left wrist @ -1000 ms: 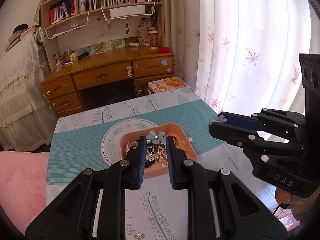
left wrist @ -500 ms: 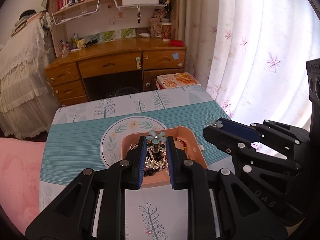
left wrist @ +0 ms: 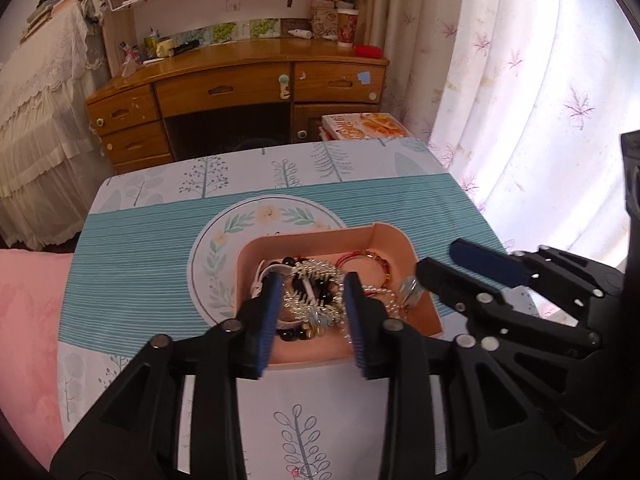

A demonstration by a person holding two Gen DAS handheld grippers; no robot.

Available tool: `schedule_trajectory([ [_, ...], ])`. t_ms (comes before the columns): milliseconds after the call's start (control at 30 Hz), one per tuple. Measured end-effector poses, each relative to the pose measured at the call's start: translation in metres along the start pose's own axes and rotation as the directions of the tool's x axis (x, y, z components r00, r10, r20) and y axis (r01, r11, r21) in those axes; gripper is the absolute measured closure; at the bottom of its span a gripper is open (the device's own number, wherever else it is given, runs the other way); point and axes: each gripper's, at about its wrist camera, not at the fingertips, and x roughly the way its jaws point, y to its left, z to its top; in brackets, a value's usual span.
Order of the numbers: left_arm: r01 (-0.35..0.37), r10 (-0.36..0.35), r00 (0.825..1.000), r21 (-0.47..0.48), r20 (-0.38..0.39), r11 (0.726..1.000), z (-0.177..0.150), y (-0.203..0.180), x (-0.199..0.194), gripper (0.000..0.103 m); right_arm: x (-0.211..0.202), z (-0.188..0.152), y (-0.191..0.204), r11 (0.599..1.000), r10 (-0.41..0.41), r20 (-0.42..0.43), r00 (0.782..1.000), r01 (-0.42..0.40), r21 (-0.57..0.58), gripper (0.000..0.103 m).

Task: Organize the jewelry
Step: 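Carry both flower earrings into the pink tray and open both tools, then move both tools back toward the pearl brooch and rings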

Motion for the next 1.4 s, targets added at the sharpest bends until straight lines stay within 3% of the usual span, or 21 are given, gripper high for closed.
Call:
schedule_trajectory([
  [167, 0.017, -0.018, 0.999, -0.047, -0.027, 0.999, -0.005, 0.012, 0.007, 0.049, 0.004, -0.003, -0.004, 1.0, -0.015, 0.007, 1.0, 0.015, 0.005, 0.07],
  [400, -0.005, 0.003, 0.999, -0.062, -0.036, 0.998, -0.014, 0.02, 0.0, 0.048, -0.004, -0.011, -0.002, 1.0, -0.017, 0.013, 1.0, 0.017, 0.004, 0.07],
  [867, -0.066, 0.065, 0.998, -0.069, -0.006, 0.995, -0.037, 0.025, -0.057, 0.048, -0.058, -0.035, 0.007, 1.0, -0.027, 0.043, 0.999, 0.027, -0.001, 0.07],
  [1200, -0.123, 0.125, 0.992, -0.076, 0.022, 0.989, -0.087, 0.053, -0.117, 0.048, -0.106, -0.073, 0.019, 0.999, -0.005, 0.044, 0.999, 0.007, -0.033, 0.07],
  [1400, -0.148, 0.149, 0.989, -0.089, 0.004, 0.985, -0.125, 0.067, -0.136, 0.048, -0.111, -0.103, 0.04, 0.998, 0.031, 0.01, 0.999, -0.03, -0.064, 0.07],
])
